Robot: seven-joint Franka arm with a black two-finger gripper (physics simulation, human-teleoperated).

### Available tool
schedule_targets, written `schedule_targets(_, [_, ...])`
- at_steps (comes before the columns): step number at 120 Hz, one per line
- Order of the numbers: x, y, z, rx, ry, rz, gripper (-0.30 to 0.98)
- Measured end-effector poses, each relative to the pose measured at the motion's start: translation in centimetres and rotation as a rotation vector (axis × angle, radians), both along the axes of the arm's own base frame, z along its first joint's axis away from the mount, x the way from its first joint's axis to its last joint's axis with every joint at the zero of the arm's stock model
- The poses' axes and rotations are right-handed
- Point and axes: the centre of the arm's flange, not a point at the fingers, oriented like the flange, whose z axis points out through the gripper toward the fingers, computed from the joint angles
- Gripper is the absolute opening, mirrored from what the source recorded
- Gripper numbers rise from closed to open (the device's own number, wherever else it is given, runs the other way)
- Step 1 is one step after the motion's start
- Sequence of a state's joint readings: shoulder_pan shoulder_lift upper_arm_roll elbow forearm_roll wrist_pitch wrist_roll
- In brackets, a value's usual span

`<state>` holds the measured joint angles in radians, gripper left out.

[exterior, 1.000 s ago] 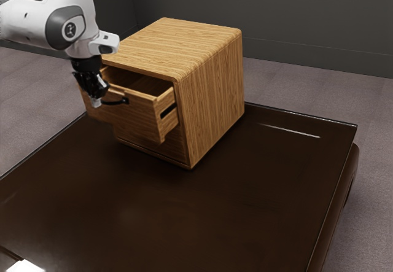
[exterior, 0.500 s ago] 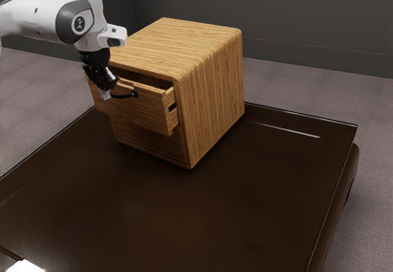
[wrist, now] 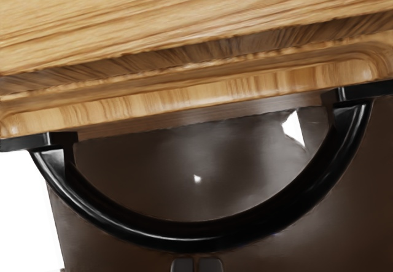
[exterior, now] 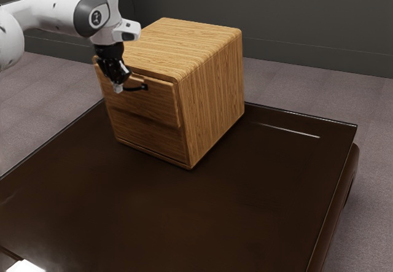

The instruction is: Push the drawer handle with one arm to close the drawer

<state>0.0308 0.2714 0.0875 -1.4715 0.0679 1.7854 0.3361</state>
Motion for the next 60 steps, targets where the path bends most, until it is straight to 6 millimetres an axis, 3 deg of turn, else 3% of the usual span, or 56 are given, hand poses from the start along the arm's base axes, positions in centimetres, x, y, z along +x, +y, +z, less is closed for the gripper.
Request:
schedule_targets(22, [1.5, 0.0, -0.3, 0.005, 0.011, -0.001, -0.10])
schedule_targets(38, [0.8, -0.7, 0.1, -0.002, 0.019, -0.010, -0.10])
schedule_targets(44, [-3.1, -1.3, 1.1, -0.015, 0.030, -0.008, -0.09])
schedule_targets(56, [-13.0, -3.4, 4.9, -0.027, -0.001, -0.006, 0.14])
schedule_targets(60, [-15.5, -5.1, 6.4, -0.020, -0.012, -0.018, 0.22])
